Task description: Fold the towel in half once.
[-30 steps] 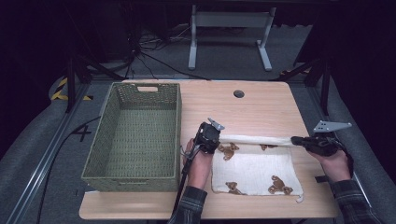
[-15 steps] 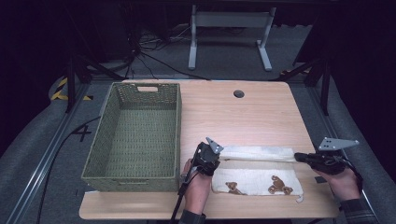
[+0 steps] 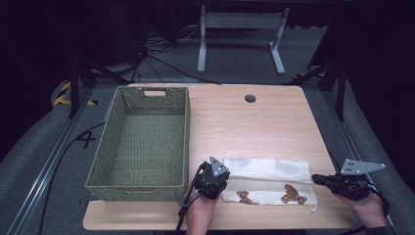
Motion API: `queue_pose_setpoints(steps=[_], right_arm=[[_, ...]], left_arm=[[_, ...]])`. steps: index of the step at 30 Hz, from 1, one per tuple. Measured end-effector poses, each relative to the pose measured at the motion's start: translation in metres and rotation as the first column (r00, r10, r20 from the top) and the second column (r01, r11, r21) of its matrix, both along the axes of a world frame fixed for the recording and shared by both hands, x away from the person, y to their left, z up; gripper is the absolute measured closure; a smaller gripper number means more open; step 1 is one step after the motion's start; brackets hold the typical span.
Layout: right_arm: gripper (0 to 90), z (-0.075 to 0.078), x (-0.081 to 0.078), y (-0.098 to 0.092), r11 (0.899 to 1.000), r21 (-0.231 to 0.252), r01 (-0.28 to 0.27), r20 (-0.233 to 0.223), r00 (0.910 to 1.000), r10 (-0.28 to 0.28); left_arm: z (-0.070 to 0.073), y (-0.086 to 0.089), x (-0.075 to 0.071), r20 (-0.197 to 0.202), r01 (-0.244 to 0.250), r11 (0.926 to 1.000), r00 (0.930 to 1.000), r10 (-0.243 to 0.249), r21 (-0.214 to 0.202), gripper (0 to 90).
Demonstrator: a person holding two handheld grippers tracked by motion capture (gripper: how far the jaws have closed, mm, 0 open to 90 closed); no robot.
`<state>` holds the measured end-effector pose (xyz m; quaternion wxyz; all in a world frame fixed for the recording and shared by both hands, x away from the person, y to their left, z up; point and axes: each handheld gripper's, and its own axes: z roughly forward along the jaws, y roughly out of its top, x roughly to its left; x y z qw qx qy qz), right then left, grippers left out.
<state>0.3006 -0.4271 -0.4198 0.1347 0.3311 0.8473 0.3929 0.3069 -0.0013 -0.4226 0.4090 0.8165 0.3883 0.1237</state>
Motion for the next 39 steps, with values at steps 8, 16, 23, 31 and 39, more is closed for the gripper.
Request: queue_pose_setpoints(steps=[8,16,23,31,39], right_arm=[[87.5,-0.003,-0.01,-0.002,1.0,-0.005,-0.011,-0.009,0.9999,0.011],[86.9,-0.014,-0.018,0.0,0.999,-0.018,-0.034,-0.059,0.9978,0.032],[73.6,-0.014,-0.022,-0.004,0.999,0.006,-0.049,-0.069,0.9964,0.05],[67.4,-0.008,-0.002,-0.006,1.0,0.008,0.002,-0.036,0.9994,-0.001],[64.1,-0.008,0.027,0.001,0.999,-0.025,0.036,-0.024,0.9991,-0.037]], left_arm=[[-0.005,0.001,-0.016,-0.016,0.036,0.9993,0.9992,-0.036,0.006,86.5],[-0.016,0.003,-0.022,-0.054,0.055,0.9983,0.9971,-0.054,0.02,86.0],[-0.011,0.004,-0.024,-0.037,0.075,0.9972,0.9965,-0.075,-0.002,72.5],[-0.005,-0.01,0.005,-0.027,0.087,0.9957,0.9959,-0.087,0.03,61.3],[-0.007,-0.014,0.04,-0.048,0.071,0.995,0.9965,-0.068,0.07,59.7]])
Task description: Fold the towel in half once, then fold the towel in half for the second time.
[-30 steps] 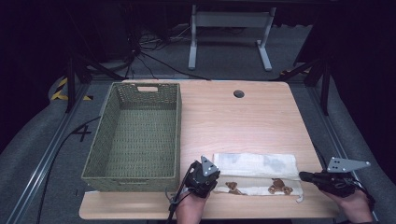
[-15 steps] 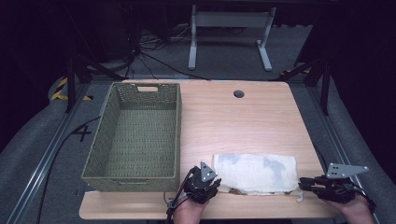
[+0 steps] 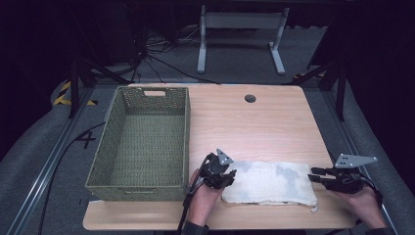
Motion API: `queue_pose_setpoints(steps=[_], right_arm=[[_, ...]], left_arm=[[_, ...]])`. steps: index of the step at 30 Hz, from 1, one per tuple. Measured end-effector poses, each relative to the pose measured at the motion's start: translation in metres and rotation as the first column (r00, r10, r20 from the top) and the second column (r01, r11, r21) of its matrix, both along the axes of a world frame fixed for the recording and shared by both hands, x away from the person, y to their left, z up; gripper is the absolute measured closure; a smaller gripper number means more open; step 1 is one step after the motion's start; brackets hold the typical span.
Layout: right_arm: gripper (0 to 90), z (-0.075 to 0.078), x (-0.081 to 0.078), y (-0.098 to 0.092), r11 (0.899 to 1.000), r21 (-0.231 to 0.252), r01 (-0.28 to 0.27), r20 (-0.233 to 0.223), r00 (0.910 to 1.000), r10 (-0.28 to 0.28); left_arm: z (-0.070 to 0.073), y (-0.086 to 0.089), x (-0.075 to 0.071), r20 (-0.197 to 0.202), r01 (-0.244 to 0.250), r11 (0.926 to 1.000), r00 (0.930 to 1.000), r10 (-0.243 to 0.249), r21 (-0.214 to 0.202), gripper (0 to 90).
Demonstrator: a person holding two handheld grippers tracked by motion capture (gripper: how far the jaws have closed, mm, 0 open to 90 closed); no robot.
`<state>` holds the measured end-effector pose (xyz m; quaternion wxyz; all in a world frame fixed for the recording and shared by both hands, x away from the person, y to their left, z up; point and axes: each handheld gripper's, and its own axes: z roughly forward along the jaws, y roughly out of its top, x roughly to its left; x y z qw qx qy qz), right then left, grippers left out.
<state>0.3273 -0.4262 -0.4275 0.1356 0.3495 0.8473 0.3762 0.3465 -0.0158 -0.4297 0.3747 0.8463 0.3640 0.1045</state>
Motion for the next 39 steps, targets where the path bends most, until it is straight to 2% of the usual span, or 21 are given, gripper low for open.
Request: queue_pose_setpoints(steps=[1,2,3,4,6,7,13,15,19,20,25,27,28,30,31,32,35,39], right_arm=[[64.1,0.0,0.004,0.001,1.0,-0.003,0.01,0.002,1.0,-0.01],[64.1,-0.001,0.007,0.001,1.0,-0.005,0.014,-0.004,0.9999,-0.014],[64.2,-0.001,0.011,0.001,1.0,-0.012,0.022,0.0,0.9998,-0.022],[64.2,-0.001,0.011,0.001,1.0,-0.012,0.022,0.0,0.9998,-0.022],[64.3,-0.002,0.019,0.001,0.999,-0.016,0.032,-0.004,0.9995,-0.032],[64.6,-0.004,0.027,0.002,0.999,-0.023,0.041,0.0,0.9992,-0.041],[64.5,-0.012,0.045,0.0,0.998,-0.035,0.053,-0.026,0.9982,-0.054],[64.6,-0.014,0.047,-0.001,0.998,-0.035,0.053,-0.034,0.9979,-0.054],[64.6,-0.019,0.05,-0.002,0.998,-0.043,0.051,-0.047,0.9975,-0.053],[64.7,-0.02,0.051,-0.002,0.998,-0.045,0.053,-0.054,0.997,-0.055],[67.5,-0.023,0.05,0.0,0.997,-0.052,0.049,-0.062,0.9967,-0.053],[69.1,-0.023,0.049,-0.001,0.997,-0.051,0.05,-0.062,0.9967,-0.053],[74.9,-0.024,0.048,-0.001,0.998,-0.043,0.042,-0.069,0.9966,-0.045],[77.2,-0.024,0.049,-0.001,0.998,-0.042,0.041,-0.071,0.9965,-0.044],[82.0,-0.024,0.049,-0.001,0.999,-0.028,0.032,-0.081,0.9962,-0.034],[83.8,-0.024,0.049,-0.001,0.999,-0.025,0.027,-0.086,0.9959,-0.03],[85.8,-0.024,0.049,0.0,0.999,-0.031,0.023,-0.088,0.9958,-0.025],[86.0,-0.021,0.049,0.001,0.998,-0.048,0.029,-0.063,0.9975,-0.032]], left_arm=[[-0.001,-0.001,0.009,-0.007,-0.012,0.9999,0.9999,0.012,0.004,59.5],[-0.001,-0.001,0.009,-0.007,-0.012,0.9999,0.9999,0.012,0.004,59.4],[-0.003,-0.002,0.018,-0.019,-0.025,0.9996,0.9995,0.025,0.012,59.3],[-0.003,-0.002,0.018,-0.019,-0.025,0.9996,0.9995,0.025,0.012,58.9],[-0.005,-0.004,0.025,-0.022,-0.015,0.9996,0.9996,0.016,0.022,58.1],[-0.009,-0.005,0.032,-0.025,-0.025,0.9993,0.9993,0.026,0.027,57.9],[-0.02,-0.003,0.045,-0.055,-0.059,0.9969,0.9966,0.062,0.052,57.9],[-0.022,-0.002,0.046,-0.056,-0.062,0.9959,0.9962,0.066,0.065,57.9],[-0.025,-0.001,0.049,-0.067,-0.067,0.9959,0.9952,0.071,0.06,57.8],[-0.026,-0.002,0.049,-0.069,-0.063,0.9956,0.9953,0.067,0.069,57.8],[-0.027,-0.004,0.049,-0.056,-0.054,0.9958,0.9967,0.058,0.075,59.0],[-0.027,-0.004,0.049,-0.057,-0.051,0.9958,0.9968,0.056,0.076,61.9],[-0.027,-0.004,0.049,-0.06,-0.041,0.9963,0.9972,0.045,0.076,65.6],[-0.027,-0.005,0.048,-0.063,-0.025,0.9973,0.9976,0.029,0.07,71.2],[-0.027,-0.006,0.048,-0.067,-0.017,0.9977,0.9976,0.021,0.066,74.9],[-0.027,-0.006,0.048,-0.085,-0.01,0.9985,0.9963,0.014,0.053,78.1],[-0.027,-0.006,0.047,-0.082,-0.005,0.9989,0.9966,0.008,0.046,84.3],[-0.026,-0.004,0.048,-0.08,-0.019,0.9995,0.9966,0.021,0.026,85.7]])
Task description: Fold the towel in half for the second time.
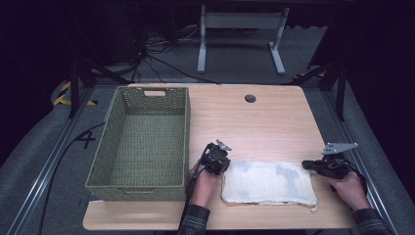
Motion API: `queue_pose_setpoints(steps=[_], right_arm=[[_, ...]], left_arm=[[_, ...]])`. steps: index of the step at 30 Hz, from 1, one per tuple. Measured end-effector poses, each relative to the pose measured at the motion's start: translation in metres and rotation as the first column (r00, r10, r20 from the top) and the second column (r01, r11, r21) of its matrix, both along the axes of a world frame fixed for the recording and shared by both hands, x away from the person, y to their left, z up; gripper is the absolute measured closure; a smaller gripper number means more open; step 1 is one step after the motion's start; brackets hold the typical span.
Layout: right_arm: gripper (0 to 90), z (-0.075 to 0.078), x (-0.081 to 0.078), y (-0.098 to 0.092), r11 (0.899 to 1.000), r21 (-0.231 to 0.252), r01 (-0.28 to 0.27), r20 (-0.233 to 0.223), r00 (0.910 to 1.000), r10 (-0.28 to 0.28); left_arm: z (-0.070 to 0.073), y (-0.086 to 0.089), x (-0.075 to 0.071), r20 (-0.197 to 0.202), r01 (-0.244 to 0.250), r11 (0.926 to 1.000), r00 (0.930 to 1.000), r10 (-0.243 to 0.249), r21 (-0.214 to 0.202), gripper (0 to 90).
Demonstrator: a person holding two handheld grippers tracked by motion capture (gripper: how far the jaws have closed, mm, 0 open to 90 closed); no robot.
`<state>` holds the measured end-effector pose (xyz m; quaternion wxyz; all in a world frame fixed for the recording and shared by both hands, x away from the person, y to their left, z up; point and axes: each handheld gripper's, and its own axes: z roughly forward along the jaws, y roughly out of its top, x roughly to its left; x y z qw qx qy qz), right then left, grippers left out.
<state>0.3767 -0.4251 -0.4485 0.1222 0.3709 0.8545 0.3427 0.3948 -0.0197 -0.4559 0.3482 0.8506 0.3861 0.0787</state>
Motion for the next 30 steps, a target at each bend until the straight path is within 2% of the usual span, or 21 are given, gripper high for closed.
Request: queue_pose_setpoints(steps=[1,2,3,7,8,10,13,16,22,25,26,30], right_arm=[[86.0,0.002,0.0,0.0,1.0,-0.002,0.002,0.01,0.9999,-0.002],[86.1,0.004,0.001,0.0,1.0,0.005,0.009,0.019,0.9998,-0.009],[86.0,0.005,0.003,-0.001,1.0,0.012,0.013,0.025,0.9996,-0.013],[86.0,0.008,0.008,-0.001,1.0,0.008,0.025,0.042,0.9988,-0.025],[86.0,0.011,0.011,-0.002,1.0,0.004,0.028,0.06,0.9978,-0.028],[86.0,0.012,0.012,-0.002,0.999,0.007,0.033,0.063,0.9975,-0.033],[86.0,0.019,0.018,-0.003,0.999,0.019,0.042,0.093,0.9947,-0.044],[86.0,0.024,0.024,-0.002,0.998,0.029,0.05,0.114,0.992,-0.053],[86.0,0.028,0.018,-0.003,0.998,0.039,0.042,0.127,0.9909,-0.046],[86.0,0.029,0.005,-0.004,0.998,0.046,0.03,0.128,0.9912,-0.036],[86.0,0.029,0.002,-0.004,0.998,0.048,0.028,0.125,0.9917,-0.033],[86.0,0.029,-0.012,-0.004,0.999,0.037,0.017,0.126,0.9918,-0.021]], left_arm=[[0.002,0.003,0.003,0.001,-0.012,0.9994,0.9999,0.012,-0.032,85.7],[0.002,0.003,0.003,0.001,-0.012,0.9994,0.9999,0.012,-0.032,85.8],[0.006,0.004,0.005,0.005,-0.021,0.9985,0.9998,0.021,-0.051,85.8],[0.014,0.004,0.01,0.02,-0.029,0.9975,0.9994,0.03,-0.064,85.8],[0.018,0.004,0.012,0.027,-0.037,0.9967,0.9989,0.039,-0.072,85.8],[0.02,0.004,0.014,0.033,-0.036,0.9973,0.9987,0.038,-0.064,85.8],[0.03,0.004,0.018,0.067,-0.051,0.9965,0.9962,0.056,-0.066,85.8],[0.036,0.005,0.019,0.083,-0.06,0.9961,0.9943,0.066,-0.065,85.8],[0.039,0.006,0.005,0.103,-0.055,0.9966,0.9929,0.061,-0.062,85.7],[0.04,0.008,-0.009,0.12,-0.054,0.9965,0.9908,0.062,-0.064,85.6],[0.04,0.008,-0.009,0.12,-0.054,0.9965,0.9908,0.062,-0.064,85.6],[0.04,0.008,-0.025,0.134,-0.041,0.998,0.9898,0.047,-0.048,85.6]])
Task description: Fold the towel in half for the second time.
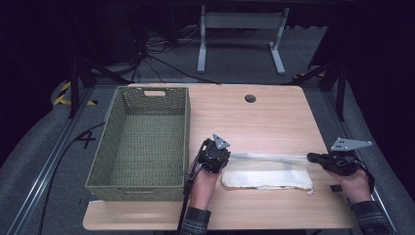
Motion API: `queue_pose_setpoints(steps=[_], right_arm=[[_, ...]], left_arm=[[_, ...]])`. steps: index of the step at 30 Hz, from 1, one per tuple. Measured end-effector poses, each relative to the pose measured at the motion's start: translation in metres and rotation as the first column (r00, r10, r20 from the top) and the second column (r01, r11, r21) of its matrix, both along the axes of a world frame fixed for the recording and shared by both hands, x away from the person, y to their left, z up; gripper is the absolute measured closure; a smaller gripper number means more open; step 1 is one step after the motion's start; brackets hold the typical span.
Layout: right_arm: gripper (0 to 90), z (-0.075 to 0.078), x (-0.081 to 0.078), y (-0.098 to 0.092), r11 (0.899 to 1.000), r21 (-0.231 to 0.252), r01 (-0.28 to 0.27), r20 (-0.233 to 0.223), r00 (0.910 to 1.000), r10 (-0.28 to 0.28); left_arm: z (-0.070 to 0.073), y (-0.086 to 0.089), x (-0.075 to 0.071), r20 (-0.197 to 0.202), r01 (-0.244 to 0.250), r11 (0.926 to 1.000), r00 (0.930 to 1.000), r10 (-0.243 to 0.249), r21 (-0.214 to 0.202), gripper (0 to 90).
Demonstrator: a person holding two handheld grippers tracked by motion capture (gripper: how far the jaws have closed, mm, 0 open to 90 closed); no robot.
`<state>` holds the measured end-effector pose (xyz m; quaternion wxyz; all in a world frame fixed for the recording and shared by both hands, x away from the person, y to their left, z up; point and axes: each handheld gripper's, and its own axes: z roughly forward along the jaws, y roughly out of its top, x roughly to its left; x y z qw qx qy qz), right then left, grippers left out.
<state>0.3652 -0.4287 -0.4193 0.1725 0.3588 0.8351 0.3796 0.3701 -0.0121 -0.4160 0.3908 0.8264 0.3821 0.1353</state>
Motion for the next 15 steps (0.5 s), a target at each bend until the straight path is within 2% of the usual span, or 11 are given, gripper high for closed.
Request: queue_pose_setpoints(steps=[8,11,15], right_arm=[[86.0,0.003,-0.021,-0.001,1.0,0.009,-0.016,0.005,0.9999,0.016],[85.9,0.002,-0.028,-0.002,1.0,0.006,-0.023,0.005,0.9997,0.023],[85.8,0.0,-0.037,-0.003,0.999,0.017,-0.038,-0.01,0.9992,0.038]], left_arm=[[-0.003,0.002,-0.021,0.008,0.028,0.9995,0.9996,-0.029,0.014,85.5],[-0.003,-0.001,-0.028,0.013,0.025,0.9984,0.9996,-0.025,0.05,85.4],[-0.004,-0.002,-0.039,0.006,0.002,0.9983,1.0,-0.003,0.057,85.4]])
